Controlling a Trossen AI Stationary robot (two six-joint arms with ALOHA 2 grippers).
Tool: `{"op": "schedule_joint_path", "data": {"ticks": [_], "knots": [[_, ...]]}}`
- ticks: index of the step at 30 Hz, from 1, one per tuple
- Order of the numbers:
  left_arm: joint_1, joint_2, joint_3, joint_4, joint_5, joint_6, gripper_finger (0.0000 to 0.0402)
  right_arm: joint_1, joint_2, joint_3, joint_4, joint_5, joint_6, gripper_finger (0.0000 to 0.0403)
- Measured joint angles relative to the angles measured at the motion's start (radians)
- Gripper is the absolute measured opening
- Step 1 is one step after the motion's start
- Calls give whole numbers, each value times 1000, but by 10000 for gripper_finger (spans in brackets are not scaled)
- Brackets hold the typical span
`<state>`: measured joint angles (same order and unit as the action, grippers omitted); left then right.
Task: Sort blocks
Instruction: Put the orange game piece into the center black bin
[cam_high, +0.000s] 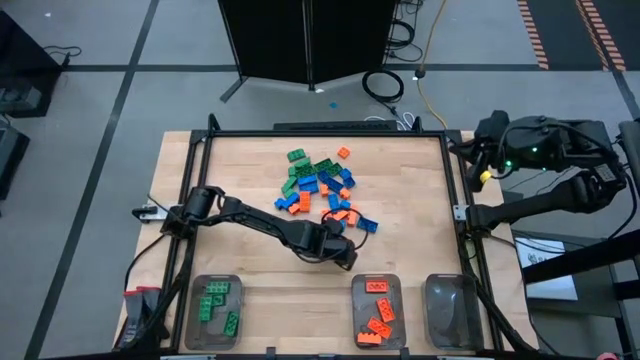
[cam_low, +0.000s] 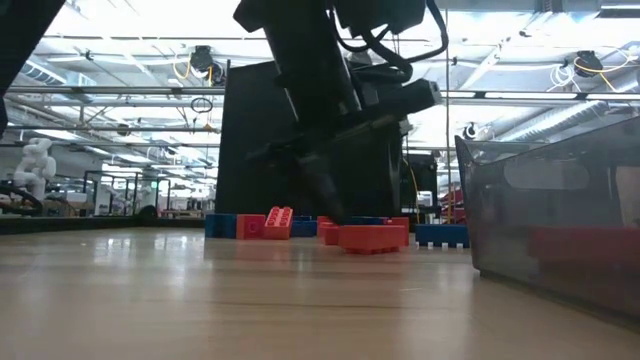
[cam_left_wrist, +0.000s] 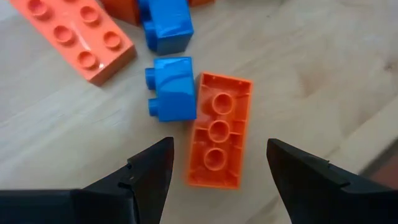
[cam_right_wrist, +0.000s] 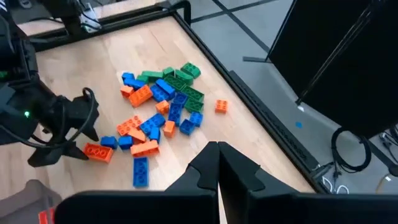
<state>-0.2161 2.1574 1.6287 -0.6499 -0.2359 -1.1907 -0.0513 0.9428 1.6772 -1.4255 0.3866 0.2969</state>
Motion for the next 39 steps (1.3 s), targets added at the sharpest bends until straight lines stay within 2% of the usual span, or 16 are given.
{"op": "schedule_joint_path", "data": {"ticks": [7, 18, 22, 27, 34, 39], "knots": [[0, 0, 1, 13, 42, 49, 261, 0, 0, 0, 31, 0, -2, 0], [17, 54, 2, 12, 33, 135, 258, 0, 0, 0, 55, 0, 4, 0], [23, 66, 4, 10, 30, 158, 226, 0, 0, 0, 68, 0, 3, 0], [31, 63, 4, 3, 20, 175, 122, 0, 0, 0, 68, 0, 4, 0], [31, 55, 53, -57, 27, 255, 121, 0, 0, 0, 68, 0, 4, 0], [17, -32, 128, -142, -12, 317, 121, 0, 0, 0, 58, 4, -2, 0]]}}
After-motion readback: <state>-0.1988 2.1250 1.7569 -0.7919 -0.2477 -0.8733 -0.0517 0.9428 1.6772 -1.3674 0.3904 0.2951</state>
